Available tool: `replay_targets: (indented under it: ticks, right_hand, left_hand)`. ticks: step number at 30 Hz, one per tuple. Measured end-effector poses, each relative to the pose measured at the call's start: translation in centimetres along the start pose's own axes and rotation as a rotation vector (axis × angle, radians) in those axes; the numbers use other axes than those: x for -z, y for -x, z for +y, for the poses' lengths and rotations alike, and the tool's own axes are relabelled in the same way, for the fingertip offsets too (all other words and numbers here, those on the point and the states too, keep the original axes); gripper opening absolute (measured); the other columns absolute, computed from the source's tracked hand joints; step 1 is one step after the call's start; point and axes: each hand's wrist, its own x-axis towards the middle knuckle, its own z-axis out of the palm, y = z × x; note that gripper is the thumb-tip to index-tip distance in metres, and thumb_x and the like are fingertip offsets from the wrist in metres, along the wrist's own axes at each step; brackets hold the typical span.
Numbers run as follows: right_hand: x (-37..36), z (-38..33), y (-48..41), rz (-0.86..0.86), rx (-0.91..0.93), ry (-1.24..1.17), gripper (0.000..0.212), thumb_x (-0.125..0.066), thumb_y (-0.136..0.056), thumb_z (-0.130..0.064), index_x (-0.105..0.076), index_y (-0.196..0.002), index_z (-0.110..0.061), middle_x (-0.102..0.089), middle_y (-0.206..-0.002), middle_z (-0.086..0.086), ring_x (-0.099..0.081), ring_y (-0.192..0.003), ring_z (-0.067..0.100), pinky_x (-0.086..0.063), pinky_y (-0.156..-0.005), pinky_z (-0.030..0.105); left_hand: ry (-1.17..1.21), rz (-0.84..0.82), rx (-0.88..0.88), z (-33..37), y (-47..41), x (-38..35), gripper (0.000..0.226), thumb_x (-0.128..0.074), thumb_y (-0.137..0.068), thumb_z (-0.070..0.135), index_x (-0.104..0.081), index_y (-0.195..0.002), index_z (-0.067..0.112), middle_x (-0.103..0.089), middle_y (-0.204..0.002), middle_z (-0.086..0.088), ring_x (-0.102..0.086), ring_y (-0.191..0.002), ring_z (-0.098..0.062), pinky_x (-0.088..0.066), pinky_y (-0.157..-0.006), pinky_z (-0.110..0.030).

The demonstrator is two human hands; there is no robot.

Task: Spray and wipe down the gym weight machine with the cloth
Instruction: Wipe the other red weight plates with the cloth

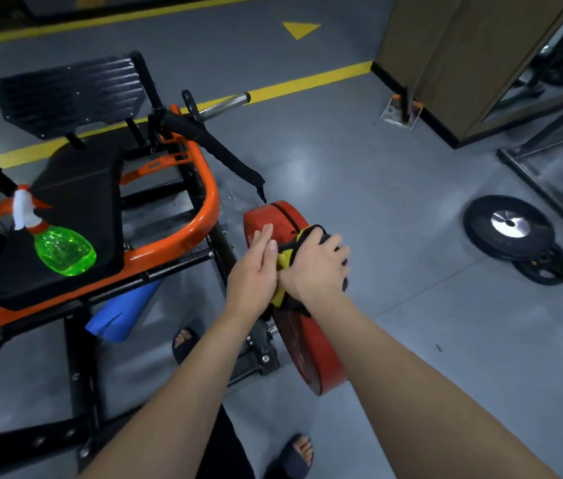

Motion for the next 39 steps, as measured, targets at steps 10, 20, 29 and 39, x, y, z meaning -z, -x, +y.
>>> replay_targets:
  ticks: [10, 20, 29, 39]
  right_hand:
    - [1.4, -2.3, -2.5, -0.047, 0.109, 0.039, 0.110, -0.072, -0.066, -0.076, -0.029, -0.146, -0.015, -0.040, -0.143, 0.022, -0.043, -0.129, 0.043, -0.034, -0.103, 0.053]
    - [-0.7, 3.0, 2.2, 0.117, 0.018, 0.114, 0.073, -0.038, -0.092, -0.065, -0.039, -0.134, -0.006, -0.049, -0.127, 0.019, -0.053, -0.110, 0.039, -0.038, -0.095, 0.049]
    - [0.9, -0.1, -1.5, -0.011, 0.104, -0.006, 0.068, -0.050, -0.092, -0.058, -0.041, -0.136, -0.007, -0.046, -0.135, 0.023, -0.045, -0.126, 0.045, -0.039, -0.105, 0.053]
    - [1.8, -1.5, -2.8, -0.067, 0.105, -0.136, 0.096, -0.068, -0.070, -0.078, -0.040, -0.139, -0.017, -0.047, -0.130, 0.019, -0.047, -0.123, 0.043, -0.041, -0.104, 0.048]
  left_hand:
    - [0.020, 0.176, 0.050, 1.3, 3.2, 3.7, 0.043, -0.042, -0.110, 0.032, -0.047, -0.153, 0.028, -0.045, -0.156, 0.010, -0.038, -0.145, -0.007, -0.030, -0.122, -0.033]
    - [-0.264, -0.162, -0.068, 0.3, 1.2, -0.9, 0.054, -0.019, -0.109, 0.055, -0.023, -0.161, 0.040, -0.005, -0.166, 0.029, 0.011, -0.150, 0.011, -0.006, -0.124, -0.030]
    - [-0.139, -0.148, 0.066, 0.8, -1.4, -0.1, 0.053, -0.019, -0.111, 0.047, -0.023, -0.161, 0.034, -0.010, -0.168, 0.020, -0.002, -0.155, 0.001, -0.009, -0.120, -0.025]
    - [0.000, 0.043, 0.096, 1.2, 0.3, 2.8, 0.045, -0.035, -0.110, 0.041, -0.042, -0.154, 0.036, -0.043, -0.158, 0.011, -0.037, -0.147, -0.009, -0.028, -0.121, -0.031]
